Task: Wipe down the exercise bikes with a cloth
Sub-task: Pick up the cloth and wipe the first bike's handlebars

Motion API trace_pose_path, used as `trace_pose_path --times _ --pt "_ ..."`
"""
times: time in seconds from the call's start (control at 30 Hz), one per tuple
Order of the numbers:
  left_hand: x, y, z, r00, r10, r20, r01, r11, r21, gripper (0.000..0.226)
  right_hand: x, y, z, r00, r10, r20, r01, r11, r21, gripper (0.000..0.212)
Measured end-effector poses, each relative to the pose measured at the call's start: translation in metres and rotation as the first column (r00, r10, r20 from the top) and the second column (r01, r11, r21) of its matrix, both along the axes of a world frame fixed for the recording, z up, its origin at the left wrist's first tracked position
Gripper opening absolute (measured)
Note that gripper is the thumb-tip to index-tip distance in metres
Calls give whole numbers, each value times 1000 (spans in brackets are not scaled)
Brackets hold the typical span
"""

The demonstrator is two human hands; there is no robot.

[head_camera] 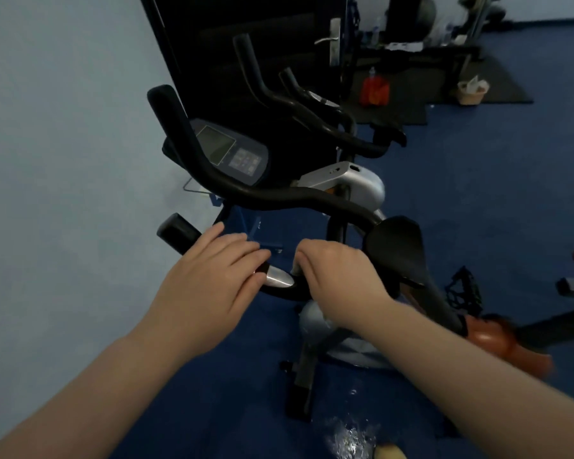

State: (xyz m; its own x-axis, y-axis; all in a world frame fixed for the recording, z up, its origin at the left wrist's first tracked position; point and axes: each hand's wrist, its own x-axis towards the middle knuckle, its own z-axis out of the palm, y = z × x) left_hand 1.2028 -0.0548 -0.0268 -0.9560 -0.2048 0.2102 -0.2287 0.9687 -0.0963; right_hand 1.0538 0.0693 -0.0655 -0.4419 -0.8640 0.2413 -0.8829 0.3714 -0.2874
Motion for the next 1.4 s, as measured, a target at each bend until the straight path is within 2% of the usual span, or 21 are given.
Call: trace_pose_path --times 0.13,0.23,0.33,0.4,0.43,0.47,0.53,0.57,0.73,0.9,1.0,1.07,1.13,1.2,1.23,1.33,1.4 --pt "7 -1 -3 994 56 -91 -61 996 -61 42 31 1 -8 960 -246 131 270 938 -217 19" --pt "12 0 -7 981 110 -157 -119 992 -48 42 50 -7 -7 913 -307 269 385 866 -320 19" --pt "13 1 -9 972 136 -190 -147 988 -40 42 52 -9 -3 840 -218 496 415 848 -330 23" --pt "12 2 -9 970 143 -195 -152 988 -37 42 39 1 0 763 -59 644 356 869 -342 27" --pt "11 3 -9 970 145 -197 -154 987 -33 43 30 8 1 767 22 641 274 893 -358 29" --pt "11 4 -9 969 148 -198 -157 987 -30 43 20 14 1 817 80 571 159 921 -356 30" --pt "11 4 -10 968 157 -195 -166 986 -31 42 8 21 -6 930 154 332 -46 949 -311 32" --pt "11 5 -10 968 162 -193 -171 985 -30 41 7 22 -10 954 163 252 -80 948 -308 33" --pt "12 8 -9 965 179 -192 -186 982 -16 39 28 6 -22 989 -18 149 78 909 -410 38" --pt "13 5 -7 945 182 -271 -186 983 13 38 43 -13 -10 976 -138 170 189 923 -334 44" --pt "18 2 -6 899 235 -370 -225 972 71 44 54 -30 6 983 -127 134 154 963 -219 52" --pt "21 2 -6 879 264 -397 -243 964 104 49 52 -42 16 986 -64 152 94 976 -197 49" --pt "23 3 -6 868 278 -410 -240 960 143 52 40 -47 21 954 31 297 22 985 -173 41" --pt "26 5 -5 854 295 -429 -229 953 200 52 26 -43 25 877 105 469 -46 990 -135 39" --pt "28 6 -4 844 315 -435 -230 944 239 52 23 -40 25 858 108 501 -51 991 -125 40" --pt "34 7 -2 805 395 -442 -238 899 368 53 32 -39 27 906 -2 423 40 996 -82 40" --pt "37 7 -2 794 407 -453 -219 885 411 52 43 -50 30 968 -13 249 31 997 -71 35"
